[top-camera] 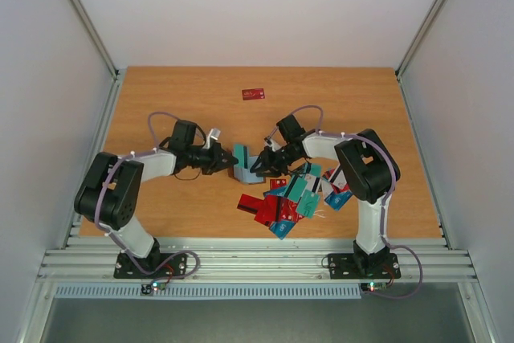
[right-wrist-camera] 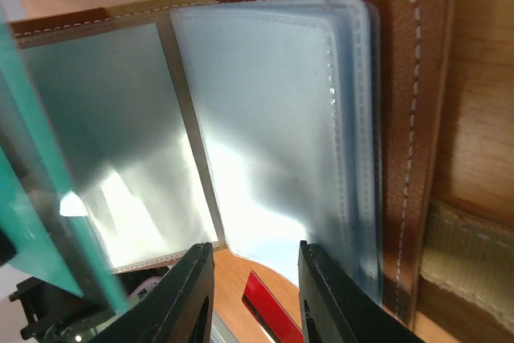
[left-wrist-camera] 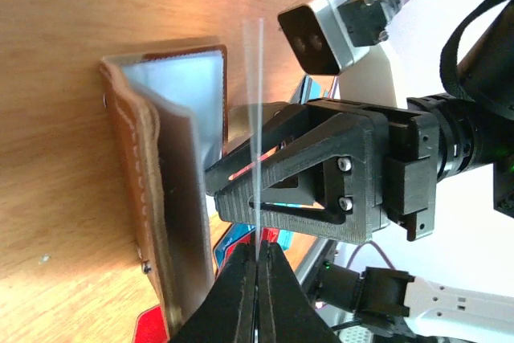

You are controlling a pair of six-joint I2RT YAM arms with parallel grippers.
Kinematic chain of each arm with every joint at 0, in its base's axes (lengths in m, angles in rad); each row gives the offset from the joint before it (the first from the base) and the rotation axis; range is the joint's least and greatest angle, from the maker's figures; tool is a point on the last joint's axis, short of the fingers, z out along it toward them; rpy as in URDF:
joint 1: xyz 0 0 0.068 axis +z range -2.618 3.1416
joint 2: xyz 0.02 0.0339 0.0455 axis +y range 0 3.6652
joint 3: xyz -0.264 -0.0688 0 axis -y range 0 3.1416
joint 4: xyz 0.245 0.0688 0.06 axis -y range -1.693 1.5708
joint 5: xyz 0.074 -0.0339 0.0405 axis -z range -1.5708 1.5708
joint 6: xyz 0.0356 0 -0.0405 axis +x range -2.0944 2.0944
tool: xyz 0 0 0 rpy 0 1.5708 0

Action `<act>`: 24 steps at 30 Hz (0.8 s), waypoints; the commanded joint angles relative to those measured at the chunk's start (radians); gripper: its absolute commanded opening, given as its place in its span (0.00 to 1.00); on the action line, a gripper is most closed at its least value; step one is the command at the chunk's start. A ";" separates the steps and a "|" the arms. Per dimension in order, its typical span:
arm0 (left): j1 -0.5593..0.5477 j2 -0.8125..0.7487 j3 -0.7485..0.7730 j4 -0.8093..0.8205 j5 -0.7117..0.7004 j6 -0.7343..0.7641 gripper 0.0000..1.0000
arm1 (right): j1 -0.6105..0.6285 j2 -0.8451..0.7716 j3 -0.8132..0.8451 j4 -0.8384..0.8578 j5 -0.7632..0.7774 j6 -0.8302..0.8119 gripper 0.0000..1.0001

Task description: Put the credit cards into the card holder

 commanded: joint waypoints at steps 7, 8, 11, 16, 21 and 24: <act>0.004 -0.012 0.054 -0.330 0.003 0.297 0.00 | -0.010 0.031 -0.065 -0.015 0.083 -0.024 0.31; 0.003 -0.007 0.054 -0.344 -0.004 0.312 0.00 | -0.010 0.034 -0.068 -0.009 0.082 -0.021 0.31; 0.002 -0.016 0.078 -0.446 -0.064 0.360 0.00 | -0.011 0.033 -0.074 0.000 0.079 -0.014 0.31; 0.002 -0.019 0.084 -0.510 -0.123 0.389 0.00 | -0.012 0.042 -0.068 -0.018 0.083 -0.027 0.31; -0.002 -0.001 0.059 -0.447 -0.105 0.353 0.00 | -0.012 0.056 -0.056 -0.024 0.081 -0.031 0.31; -0.005 0.031 0.080 -0.458 -0.121 0.365 0.00 | -0.012 0.061 -0.043 -0.025 0.075 -0.031 0.31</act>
